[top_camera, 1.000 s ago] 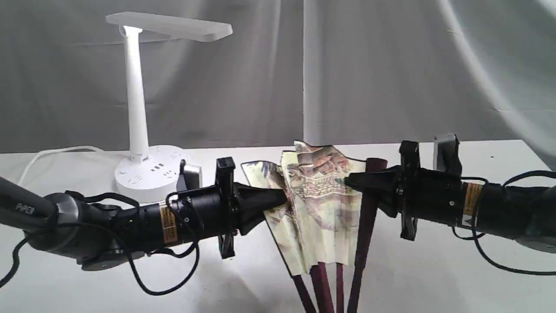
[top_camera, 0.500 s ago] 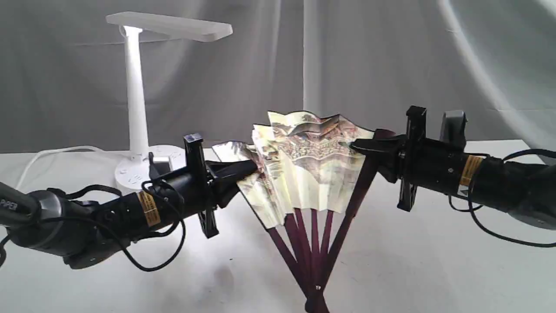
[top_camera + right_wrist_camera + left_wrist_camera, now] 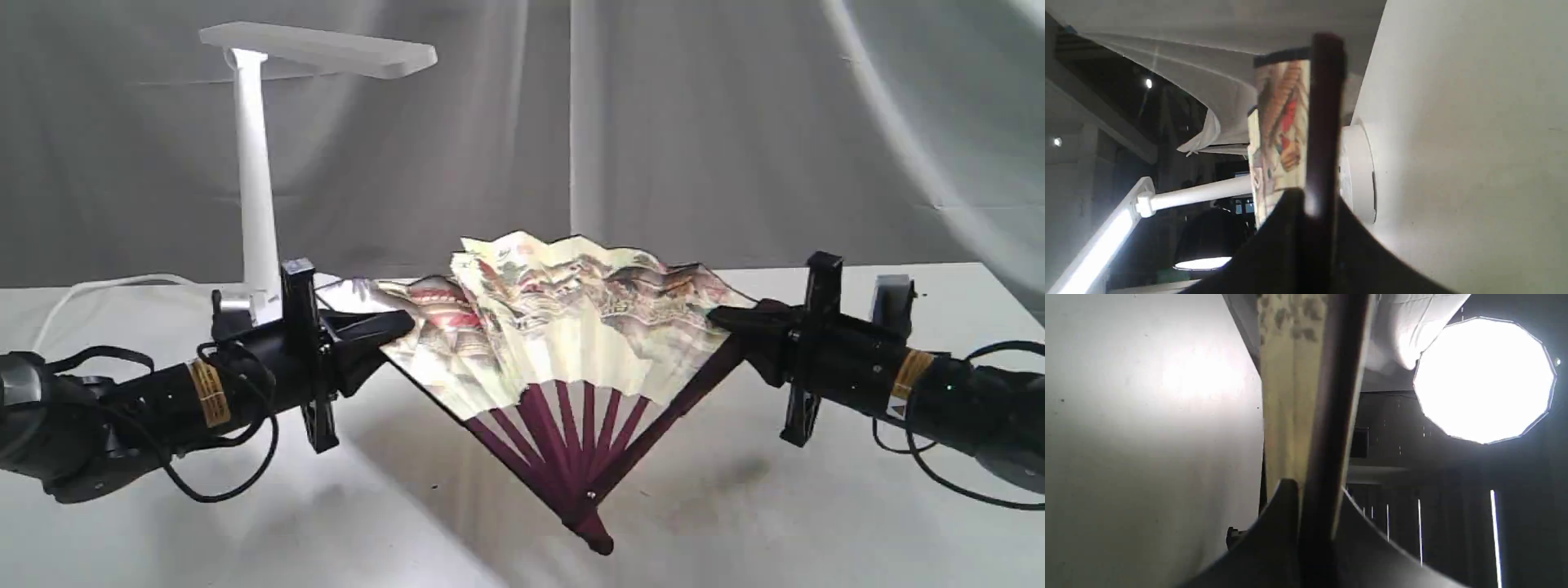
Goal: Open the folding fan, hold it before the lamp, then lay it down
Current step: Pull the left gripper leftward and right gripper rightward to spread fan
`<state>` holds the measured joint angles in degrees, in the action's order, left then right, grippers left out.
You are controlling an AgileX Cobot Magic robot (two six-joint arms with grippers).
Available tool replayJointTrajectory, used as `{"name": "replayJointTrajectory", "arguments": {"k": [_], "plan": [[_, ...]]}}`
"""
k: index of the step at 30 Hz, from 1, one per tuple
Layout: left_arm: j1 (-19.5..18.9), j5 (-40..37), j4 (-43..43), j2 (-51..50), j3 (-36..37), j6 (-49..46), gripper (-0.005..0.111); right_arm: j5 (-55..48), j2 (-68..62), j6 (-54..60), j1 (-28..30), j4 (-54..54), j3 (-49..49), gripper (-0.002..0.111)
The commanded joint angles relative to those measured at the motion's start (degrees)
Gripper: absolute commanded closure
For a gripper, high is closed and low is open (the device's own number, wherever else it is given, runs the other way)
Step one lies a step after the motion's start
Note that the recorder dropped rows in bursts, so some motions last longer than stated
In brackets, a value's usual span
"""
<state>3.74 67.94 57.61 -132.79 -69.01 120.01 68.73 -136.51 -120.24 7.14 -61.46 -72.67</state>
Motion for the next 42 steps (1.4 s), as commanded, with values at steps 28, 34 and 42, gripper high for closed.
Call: {"name": "replayJointTrajectory", "arguments": {"k": [28, 34, 42], "plan": [[-19.8, 2.0, 6.6, 7.1, 17.5, -10.0, 0.107, 1.2, -1.8, 6.3, 5.5, 2.6, -0.2, 0.108], [-21.1, 2.0, 6.9, 10.0, 21.5, -12.8, 0.107, 1.2, -1.8, 6.3, 5.5, 2.6, -0.2, 0.108], [-21.1, 2.0, 4.8, 13.0, 25.8, -14.2, 0.107, 1.2, -1.8, 6.3, 5.5, 3.2, -0.1, 0.108]]}}
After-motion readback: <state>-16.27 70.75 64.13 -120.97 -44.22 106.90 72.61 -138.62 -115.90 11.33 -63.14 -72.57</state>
